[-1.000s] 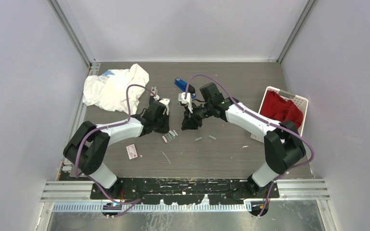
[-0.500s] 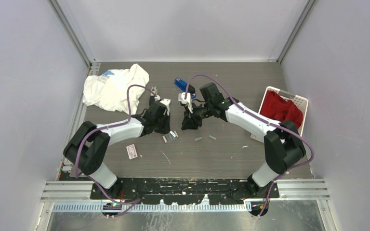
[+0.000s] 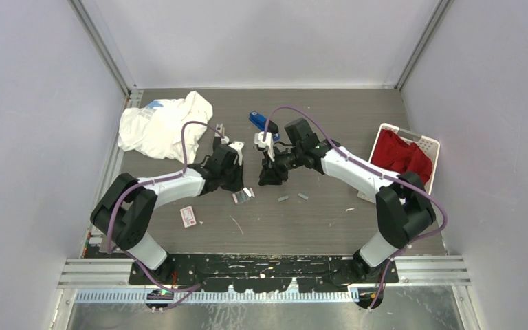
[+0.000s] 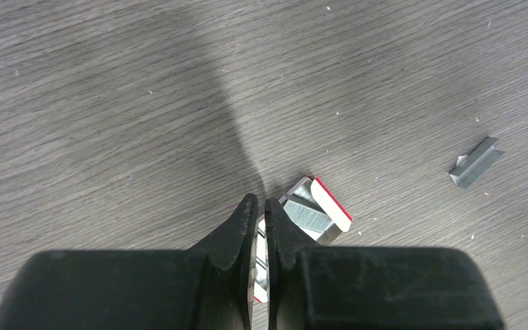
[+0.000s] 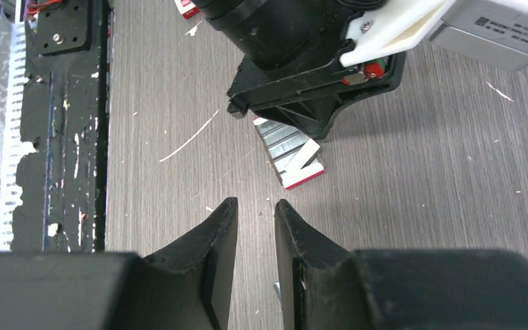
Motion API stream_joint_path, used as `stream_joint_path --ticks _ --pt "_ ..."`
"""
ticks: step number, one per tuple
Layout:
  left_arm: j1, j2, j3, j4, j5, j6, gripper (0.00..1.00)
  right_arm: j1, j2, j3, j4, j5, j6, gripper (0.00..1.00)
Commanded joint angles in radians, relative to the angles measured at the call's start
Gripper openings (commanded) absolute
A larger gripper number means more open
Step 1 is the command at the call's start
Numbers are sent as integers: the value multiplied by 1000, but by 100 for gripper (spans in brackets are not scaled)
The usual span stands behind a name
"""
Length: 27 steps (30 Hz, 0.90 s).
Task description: Unload the staples from the stapler
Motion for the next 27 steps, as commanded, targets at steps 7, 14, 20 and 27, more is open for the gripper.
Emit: stream_joint_path --ticks 7,14,20,27 --pt "-4 -17 15 51 23 -3 10 33 161 -4 159 128 248 44" --pt "-4 -14 13 64 24 5 10 40 217 -11 166 156 244 60" --pt "-4 -9 11 70 14 11 10 52 252 19 131 186 235 65" --pt "-4 -19 -2 90 14 13 10 46 293 54 85 180 325 53"
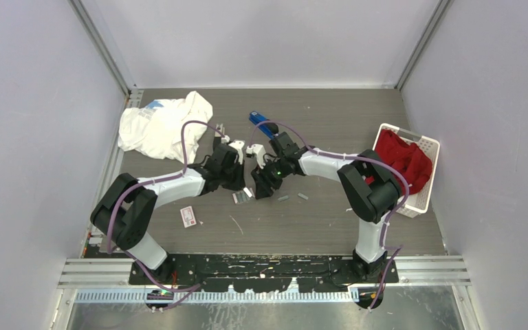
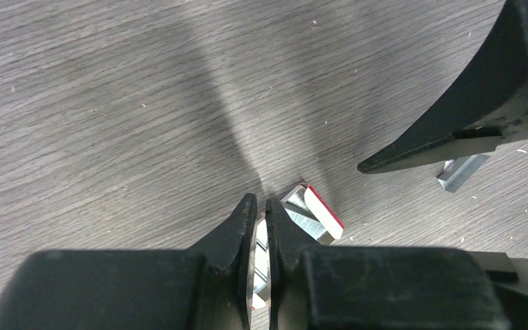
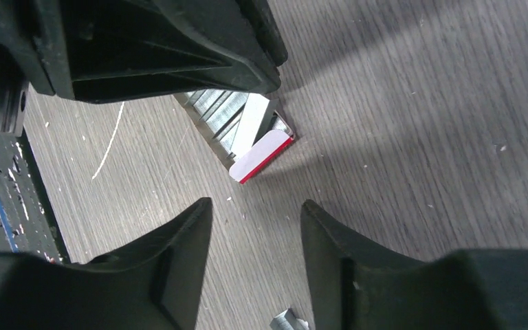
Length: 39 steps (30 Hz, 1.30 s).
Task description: Unload the staples from the stapler
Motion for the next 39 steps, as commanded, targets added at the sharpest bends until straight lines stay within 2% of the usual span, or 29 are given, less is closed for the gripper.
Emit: stream_joint_path --ticks 1,10,19,22,31,39 --pt "-4 -25 -7 70 2 11 10 1 5 44 -3 -27 85 50" --pt "0 -56 -31 88 -27 17 11 -60 3 -67 138 -213 305 29" --pt "5 -81 -48 103 -36 14 11 -61 51 -111 216 -268 385 13" --pt "5 -67 -44 105 -27 14 11 -60 56 -125 254 -271 428 2" --pt "6 -56 -45 112 -17 11 11 -42 79 -146 328 -222 569 1" --pt "5 -41 -41 112 -6 11 11 -38 100 -142 333 -168 616 1"
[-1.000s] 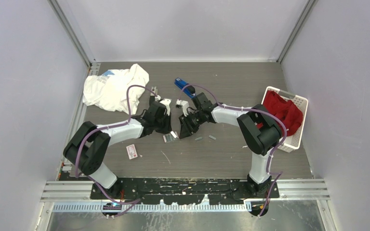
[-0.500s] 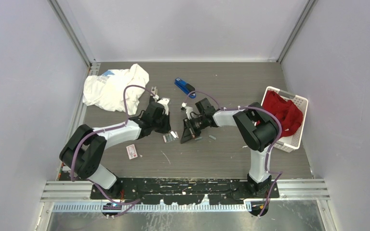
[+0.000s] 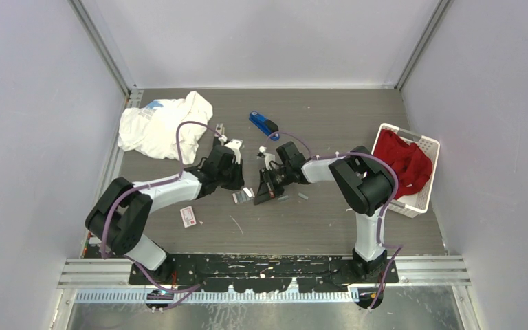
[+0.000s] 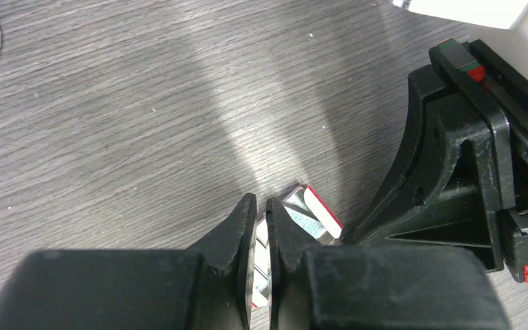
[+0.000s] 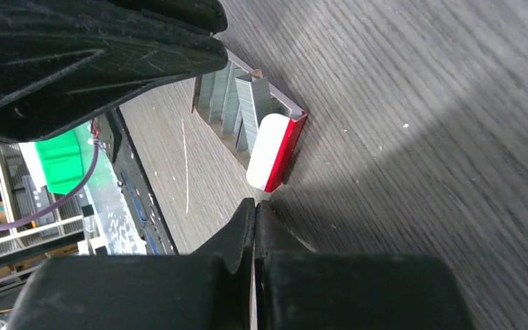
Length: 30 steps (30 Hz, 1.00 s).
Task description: Unload the staples from the stapler
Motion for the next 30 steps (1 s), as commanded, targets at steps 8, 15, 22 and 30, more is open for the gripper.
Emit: stream_joint_path --ticks 8,15,22,30 --pt "3 21 14 33 29 9 11 7 18 9 31 52 39 1" --pt "4 36 25 21 46 7 11 6 21 11 26 53 36 1" --pt "2 36 25 19 59 10 10 7 25 15 19 59 32 1" --pt "3 36 28 20 61 13 11 7 29 22 7 74 24 1"
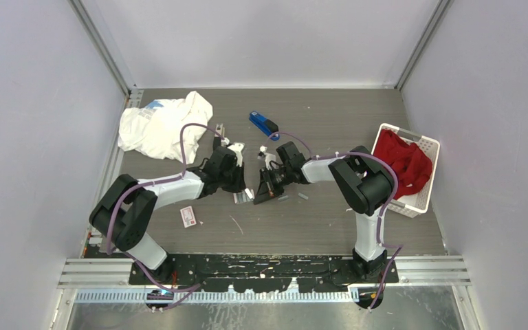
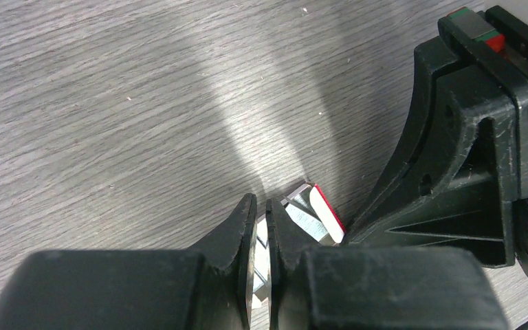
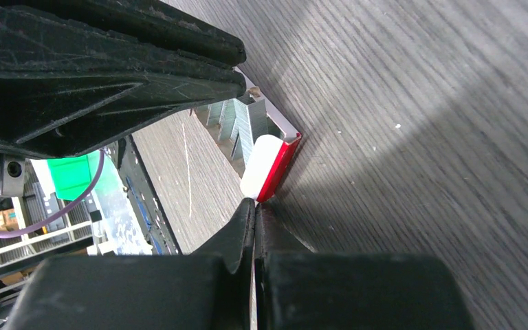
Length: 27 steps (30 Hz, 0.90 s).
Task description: Unload the staples from the stapler
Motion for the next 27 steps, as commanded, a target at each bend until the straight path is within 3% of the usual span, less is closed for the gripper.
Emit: stream_joint_path --ticks 1,27 --pt "2 -2 29 20 3 15 11 7 24 21 -6 64 -21 1" --pt "2 -8 38 15 35 24 10 6 22 31 -15 62 -35 3"
